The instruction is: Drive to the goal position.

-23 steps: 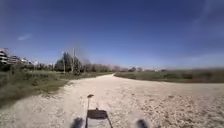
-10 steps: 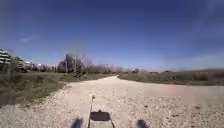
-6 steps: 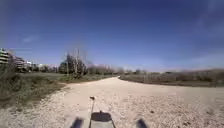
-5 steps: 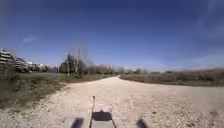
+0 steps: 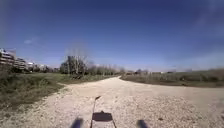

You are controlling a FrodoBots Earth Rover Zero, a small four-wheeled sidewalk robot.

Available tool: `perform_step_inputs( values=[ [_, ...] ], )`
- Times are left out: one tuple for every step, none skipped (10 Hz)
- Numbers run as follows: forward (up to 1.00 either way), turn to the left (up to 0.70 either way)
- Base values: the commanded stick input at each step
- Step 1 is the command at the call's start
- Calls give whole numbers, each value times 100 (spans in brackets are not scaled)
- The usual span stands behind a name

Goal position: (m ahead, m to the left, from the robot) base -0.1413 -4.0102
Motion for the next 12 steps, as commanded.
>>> perform_step_inputs(
  values=[
    [0,-4],
    [0,-21],
    [0,-41],
    [0,-50],
    [0,-50],
    [0,-50],
    [0,-50],
    [0,-50],
    [0,-50],
    [0,-50],
    [0,-50],
    [0,-50]
  ],
)
